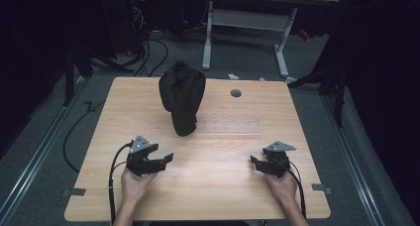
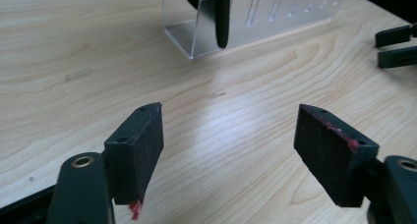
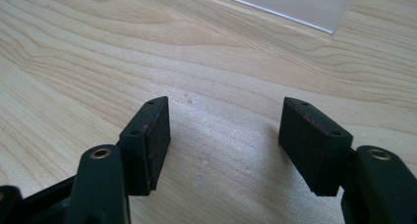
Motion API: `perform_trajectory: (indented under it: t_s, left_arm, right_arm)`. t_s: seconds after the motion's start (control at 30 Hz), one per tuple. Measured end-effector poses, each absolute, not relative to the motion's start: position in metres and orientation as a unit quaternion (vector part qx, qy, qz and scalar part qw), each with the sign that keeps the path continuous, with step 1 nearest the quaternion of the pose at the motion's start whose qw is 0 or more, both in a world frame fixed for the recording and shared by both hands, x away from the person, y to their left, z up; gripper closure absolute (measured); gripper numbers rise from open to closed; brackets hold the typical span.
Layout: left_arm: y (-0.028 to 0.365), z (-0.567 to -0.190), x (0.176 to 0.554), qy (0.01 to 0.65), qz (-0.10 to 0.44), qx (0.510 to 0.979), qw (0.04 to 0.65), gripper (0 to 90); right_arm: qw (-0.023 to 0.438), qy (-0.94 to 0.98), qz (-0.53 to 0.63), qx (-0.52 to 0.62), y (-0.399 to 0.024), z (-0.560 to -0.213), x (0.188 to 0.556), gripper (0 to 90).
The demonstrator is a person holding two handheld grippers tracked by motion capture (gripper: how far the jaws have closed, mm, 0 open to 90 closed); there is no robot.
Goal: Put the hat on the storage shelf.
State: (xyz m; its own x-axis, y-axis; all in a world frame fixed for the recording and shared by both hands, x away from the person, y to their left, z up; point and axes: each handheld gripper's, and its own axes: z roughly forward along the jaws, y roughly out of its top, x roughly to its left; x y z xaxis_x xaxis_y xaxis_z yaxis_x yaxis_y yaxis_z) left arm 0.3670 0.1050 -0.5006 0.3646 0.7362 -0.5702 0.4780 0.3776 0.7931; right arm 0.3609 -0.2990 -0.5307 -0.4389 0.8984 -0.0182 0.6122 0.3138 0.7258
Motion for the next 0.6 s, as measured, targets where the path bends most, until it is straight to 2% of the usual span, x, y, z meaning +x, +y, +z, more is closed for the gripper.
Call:
perform_trajectory:
  t_s: [0.6]
  left_arm:
    - [0.099, -0.547, 0.373, 0.575, 0.195, 0.584, 0.539, 26.5]
  right_arm:
    - [0.216, 0.781, 0.331, 0.484, -0.299, -0.531, 0.361, 36.6]
